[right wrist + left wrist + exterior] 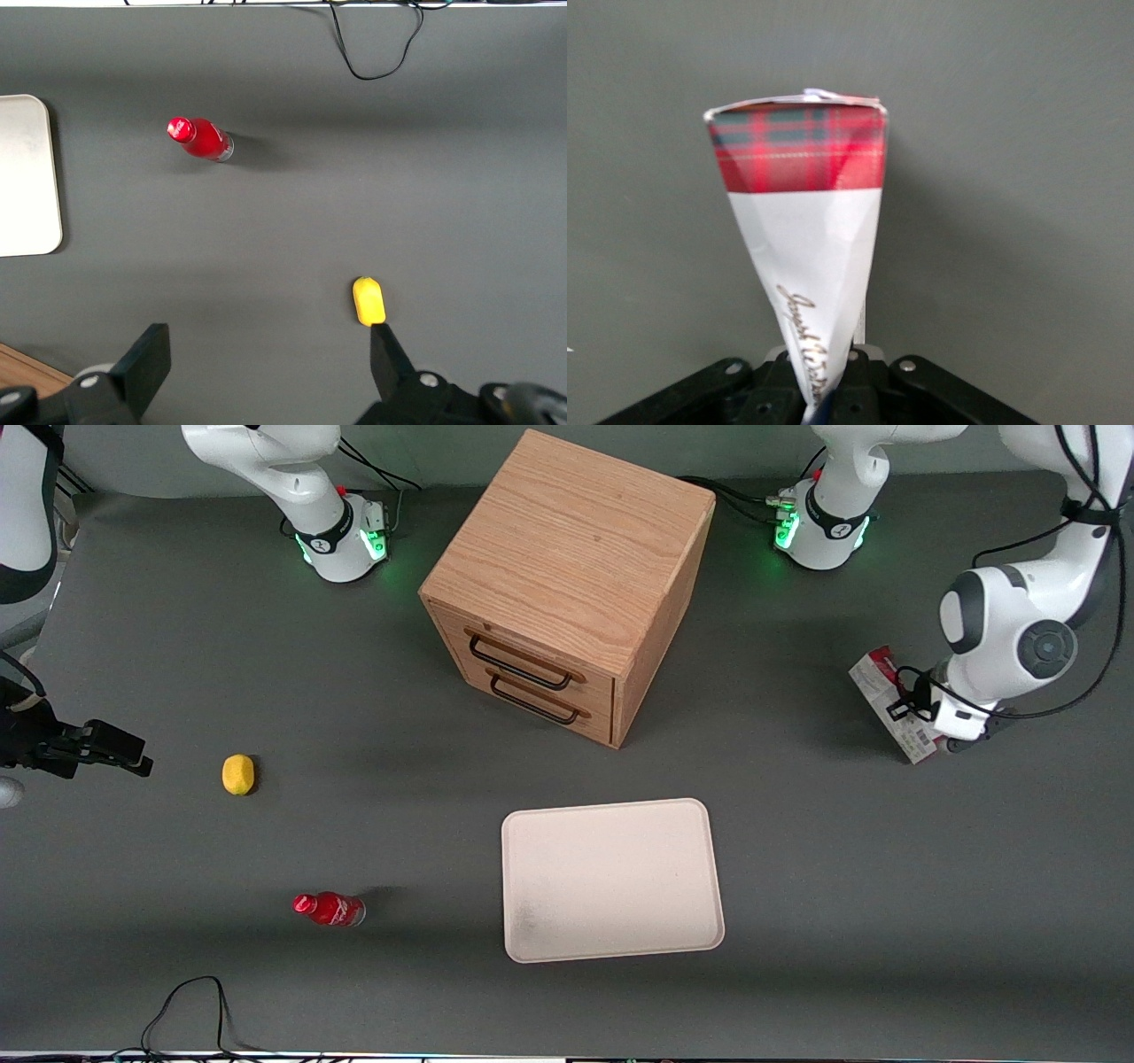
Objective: Place red cookie box on tray
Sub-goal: 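Lower the left gripper onto the cookie box and close on it, then lift the cookie box and carry it over the white tray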
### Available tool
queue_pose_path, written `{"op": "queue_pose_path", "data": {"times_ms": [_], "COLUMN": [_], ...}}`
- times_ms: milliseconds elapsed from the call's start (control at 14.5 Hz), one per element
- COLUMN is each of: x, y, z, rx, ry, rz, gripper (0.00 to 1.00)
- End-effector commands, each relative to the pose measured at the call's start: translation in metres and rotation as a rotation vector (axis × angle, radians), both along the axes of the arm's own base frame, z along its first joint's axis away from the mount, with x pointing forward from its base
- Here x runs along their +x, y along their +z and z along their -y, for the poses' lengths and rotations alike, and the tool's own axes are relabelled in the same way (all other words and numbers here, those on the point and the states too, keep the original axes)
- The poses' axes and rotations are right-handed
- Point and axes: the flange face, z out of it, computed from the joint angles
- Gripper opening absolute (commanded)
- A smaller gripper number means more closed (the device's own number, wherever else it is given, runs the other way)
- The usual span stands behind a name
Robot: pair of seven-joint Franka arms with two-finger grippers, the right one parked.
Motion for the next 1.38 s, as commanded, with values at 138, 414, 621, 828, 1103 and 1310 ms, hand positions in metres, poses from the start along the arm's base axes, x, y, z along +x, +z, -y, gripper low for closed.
{"op": "queue_pose_path", "data": {"times_ms": [138, 414, 621, 828, 1103, 1310], "x": [0.093, 0.139, 0.158, 0.166, 0.188, 0.203], "y": [0.16, 0.26, 0.283, 0.274, 0.196, 0.134], "z": [0.047, 0.137, 0.209, 0.282, 0.367, 0.385], "rx": [0.001, -0.002, -0.044, -0.097, -0.159, -0.161], "ry": [-0.175, -0.352, -0.452, -0.488, -0.445, -0.422], "rz": [0.105, 0.201, 0.184, 0.2, 0.205, 0.227], "gripper": [0.0, 0.0, 0.0, 0.0, 0.0, 0.0]}}
